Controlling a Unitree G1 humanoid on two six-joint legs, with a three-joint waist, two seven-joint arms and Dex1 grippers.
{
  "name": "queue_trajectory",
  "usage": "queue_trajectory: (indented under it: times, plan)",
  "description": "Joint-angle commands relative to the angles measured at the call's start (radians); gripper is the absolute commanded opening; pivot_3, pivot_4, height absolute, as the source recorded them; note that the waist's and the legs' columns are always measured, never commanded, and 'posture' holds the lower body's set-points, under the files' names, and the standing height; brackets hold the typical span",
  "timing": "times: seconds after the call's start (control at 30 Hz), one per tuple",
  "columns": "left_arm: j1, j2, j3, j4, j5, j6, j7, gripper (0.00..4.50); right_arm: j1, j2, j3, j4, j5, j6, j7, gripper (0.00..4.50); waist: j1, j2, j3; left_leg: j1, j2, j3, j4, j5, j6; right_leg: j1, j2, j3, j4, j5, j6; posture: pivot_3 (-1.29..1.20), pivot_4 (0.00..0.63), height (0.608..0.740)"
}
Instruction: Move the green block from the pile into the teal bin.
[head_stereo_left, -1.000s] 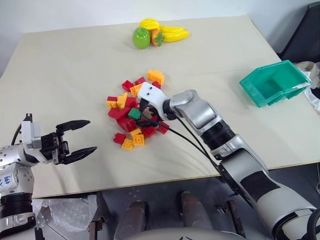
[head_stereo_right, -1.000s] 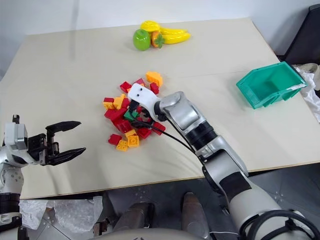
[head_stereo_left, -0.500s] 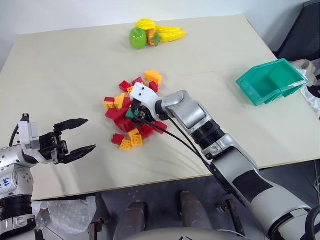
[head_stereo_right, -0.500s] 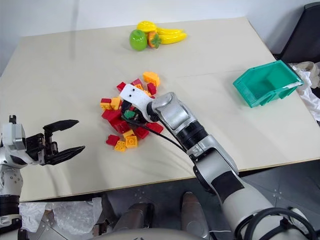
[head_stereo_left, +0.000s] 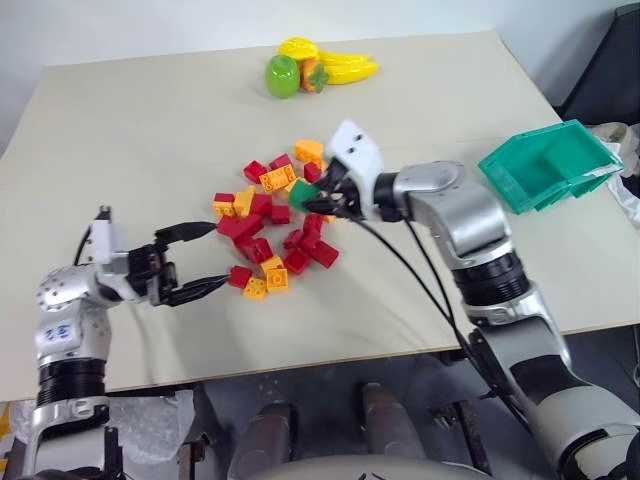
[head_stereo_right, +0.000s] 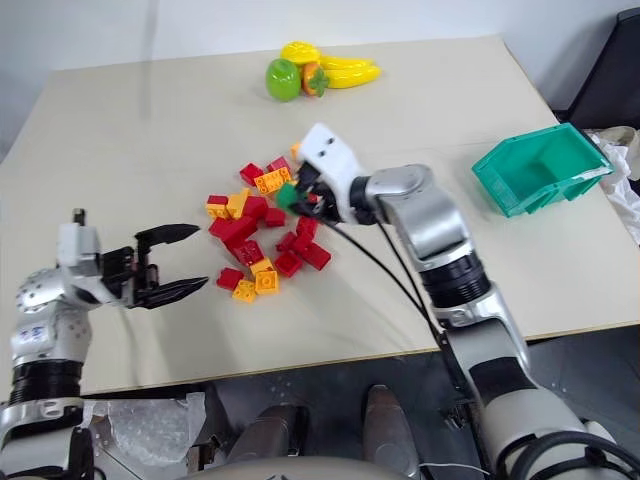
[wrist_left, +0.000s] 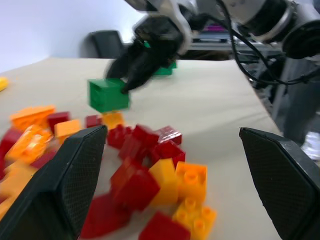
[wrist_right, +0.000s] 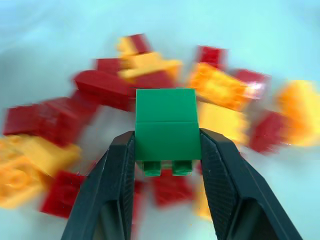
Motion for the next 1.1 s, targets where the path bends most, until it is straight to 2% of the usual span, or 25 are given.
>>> queue_trajectory:
  times: [0.03,0.13,0.23,0.37,0.5,0.63,0.67,0.77,0.9,1.03,1.1]
  plan:
    - [-0.06,-0.046,-0.061,0.002,0.049,-0.033,0.026,4.5,0.032,-0.131,-0.06,-0.041,-0.015,-0.123,0.036,1.47,0.008,0.0,0.0,0.0,0.0,0.0,0.0,0.0,0.0,0.0,0.0,0.0,0.0,0.0,0.0,0.0,0.15,0.74]
    - [-0.12,-0.096,-0.114,0.031,0.106,-0.055,0.067,4.5,0.044,-0.257,-0.096,0.029,-0.053,-0.225,0.03,1.47,0.012,-0.001,0.001,0.0,-0.003,0.001,0.0,0.0,0.0,0.0,0.0,0.0,-0.001,0.0,0.0,0.0,0.15,0.74]
    - [-0.161,-0.123,-0.142,0.058,0.144,-0.064,0.105,4.5,0.041,-0.33,-0.109,0.102,-0.088,-0.298,0.013,1.47,0.007,-0.001,0.001,0.0,-0.003,0.003,0.0,0.0,0.001,0.0,0.001,0.0,-0.002,0.0,0.0,0.0,0.15,0.74]
    - [-0.323,-0.23,-0.22,0.166,0.285,-0.092,0.292,4.5,0.005,-0.533,-0.141,0.377,-0.218,-0.497,-0.08,1.47,0.027,-0.002,0.002,0.0,-0.005,0.006,0.0,0.0,0.001,0.0,0.0,0.001,-0.004,0.0,0.001,0.0,0.15,0.74]
    - [-0.385,-0.279,-0.245,0.229,0.332,-0.124,0.35,4.5,-0.035,-0.572,-0.113,0.558,-0.271,-0.612,-0.111,1.47,0.029,-0.002,0.002,-0.001,-0.005,0.008,0.0,0.0,0.003,0.0,0.0,0.002,-0.005,0.002,0.004,0.0,0.15,0.74]
    - [-0.428,-0.293,-0.276,0.263,0.395,-0.113,0.42,4.5,-0.133,-0.544,-0.09,0.78,-0.349,-0.672,-0.235,1.47,0.01,-0.002,0.003,0.0,-0.004,0.01,-0.001,0.0,0.003,0.0,0.0,0.003,-0.005,0.002,0.004,0.0,0.15,0.74]
    - [-0.435,-0.297,-0.276,0.268,0.397,-0.105,0.433,4.5,-0.15,-0.535,-0.088,0.82,-0.357,-0.692,-0.251,2.18,0.007,-0.002,0.003,0.0,-0.004,0.009,-0.001,0.0,0.003,0.0,0.0,0.003,-0.005,0.002,0.004,0.0,0.15,0.74]
    - [-0.445,-0.285,-0.268,0.269,0.405,-0.031,0.475,4.5,-0.187,-0.495,-0.089,0.917,-0.358,-0.737,-0.274,2.99,0.007,-0.002,0.003,0.0,-0.004,0.009,-0.001,0.0,0.003,0.0,0.0,0.003,-0.005,0.002,0.004,0.0,0.15,0.74]
    - [-0.401,-0.239,-0.227,0.182,0.338,0.11,0.452,4.5,-0.212,-0.486,-0.105,0.934,-0.347,-0.772,-0.254,4.47,0.009,-0.001,0.003,0.0,-0.004,0.009,-0.001,0.0,0.003,0.0,0.0,0.003,-0.004,0.002,0.004,0.0,0.15,0.74]
    - [-0.328,-0.185,-0.145,0.059,0.232,0.218,0.436,4.5,-0.181,-0.469,-0.151,0.832,-0.254,-0.779,-0.117,4.47,0.01,-0.001,0.003,-0.001,-0.004,0.007,-0.001,0.0,0.003,0.0,0.0,0.003,-0.005,0.002,0.004,0.0,0.15,0.74]
    - [-0.267,-0.129,-0.095,-0.016,0.187,0.291,0.438,4.5,-0.107,-0.462,-0.174,0.702,-0.166,-0.743,0.019,4.47,0.009,-0.001,0.003,-0.001,-0.003,0.007,0.0,0.0,0.003,0.0,0.0,0.002,-0.005,0.002,0.004,0.0,0.15,0.74]
